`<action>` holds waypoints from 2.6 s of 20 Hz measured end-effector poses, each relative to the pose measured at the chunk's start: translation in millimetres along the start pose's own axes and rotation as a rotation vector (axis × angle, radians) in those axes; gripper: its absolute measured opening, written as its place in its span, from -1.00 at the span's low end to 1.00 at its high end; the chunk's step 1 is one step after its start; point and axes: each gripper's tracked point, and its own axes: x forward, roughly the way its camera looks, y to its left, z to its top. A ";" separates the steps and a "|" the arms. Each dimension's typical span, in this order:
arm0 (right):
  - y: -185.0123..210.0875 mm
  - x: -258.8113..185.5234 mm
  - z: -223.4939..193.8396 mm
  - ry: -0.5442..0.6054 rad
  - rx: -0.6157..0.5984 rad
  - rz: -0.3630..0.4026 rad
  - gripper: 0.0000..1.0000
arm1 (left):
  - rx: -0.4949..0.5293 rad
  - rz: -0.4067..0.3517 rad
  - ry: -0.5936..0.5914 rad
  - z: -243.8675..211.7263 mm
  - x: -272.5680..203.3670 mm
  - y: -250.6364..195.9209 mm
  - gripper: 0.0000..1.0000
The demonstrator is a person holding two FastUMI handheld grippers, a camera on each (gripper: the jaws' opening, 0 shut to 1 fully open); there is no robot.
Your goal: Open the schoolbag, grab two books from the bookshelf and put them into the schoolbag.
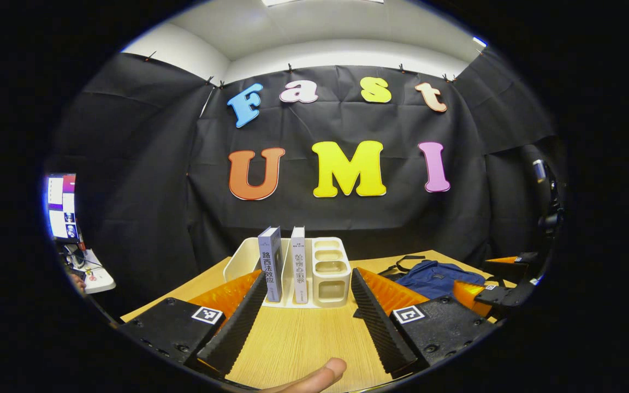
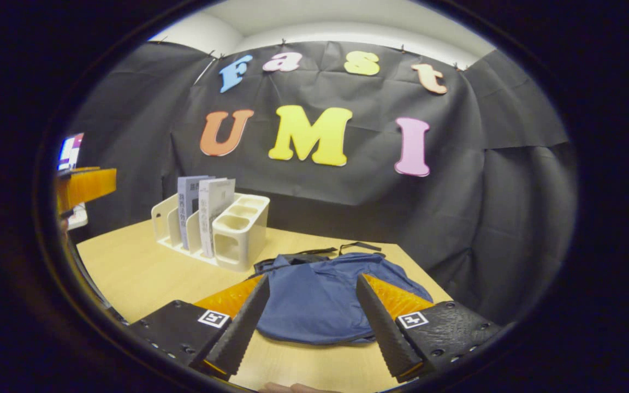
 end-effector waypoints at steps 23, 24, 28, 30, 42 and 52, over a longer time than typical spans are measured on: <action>82.8 128.3 -64.1 0.308 -0.485 -0.122 0.55 | -0.038 0.038 0.062 -23.5 16.1 27.1 0.94; 79.0 130.3 -60.2 0.303 -0.495 -0.146 0.55 | -0.037 0.039 0.058 -21.5 15.5 26.3 0.94; 76.3 141.0 -54.4 0.308 -0.481 -0.179 -0.09 | -0.039 0.044 0.056 -21.8 16.1 28.0 0.94; 73.5 146.4 -51.1 0.304 -0.456 -0.180 -0.42 | -0.043 0.037 0.065 -24.5 19.2 24.9 0.94; 27.3 141.9 3.0 0.253 -0.277 -0.057 -0.96 | -0.009 0.063 0.167 -59.6 43.2 11.2 0.95; -50.2 138.5 59.9 0.157 -0.124 -0.010 -0.96 | 0.025 0.090 0.196 -70.2 58.5 9.2 0.96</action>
